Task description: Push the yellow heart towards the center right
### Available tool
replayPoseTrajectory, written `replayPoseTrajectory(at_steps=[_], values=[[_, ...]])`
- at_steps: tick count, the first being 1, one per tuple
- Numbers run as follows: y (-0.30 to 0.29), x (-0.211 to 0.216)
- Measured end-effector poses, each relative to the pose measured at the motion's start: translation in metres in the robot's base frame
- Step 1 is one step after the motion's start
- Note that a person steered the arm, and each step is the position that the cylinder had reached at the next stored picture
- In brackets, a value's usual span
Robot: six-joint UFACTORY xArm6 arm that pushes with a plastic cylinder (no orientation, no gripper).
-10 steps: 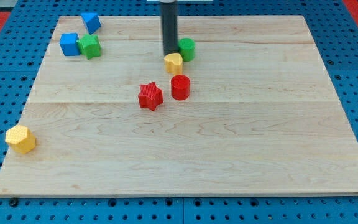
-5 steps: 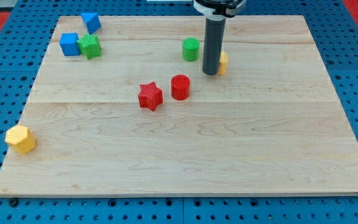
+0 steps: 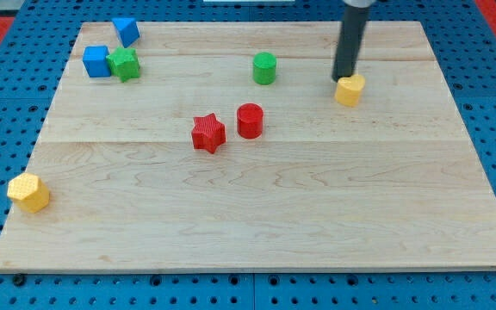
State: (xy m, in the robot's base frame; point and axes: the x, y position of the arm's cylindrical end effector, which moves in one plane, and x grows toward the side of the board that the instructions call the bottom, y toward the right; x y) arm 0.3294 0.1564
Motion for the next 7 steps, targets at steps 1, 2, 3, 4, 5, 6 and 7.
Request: replayPoseTrajectory(at_steps=[1, 2, 3, 4, 5, 6, 7], values=[[0.029, 0.021], [0.015, 0.012], [-0.007, 0.001], [-0.033, 0.013], [-0.014, 0.046], [-0.002, 0.044], [-0.007, 0.009]])
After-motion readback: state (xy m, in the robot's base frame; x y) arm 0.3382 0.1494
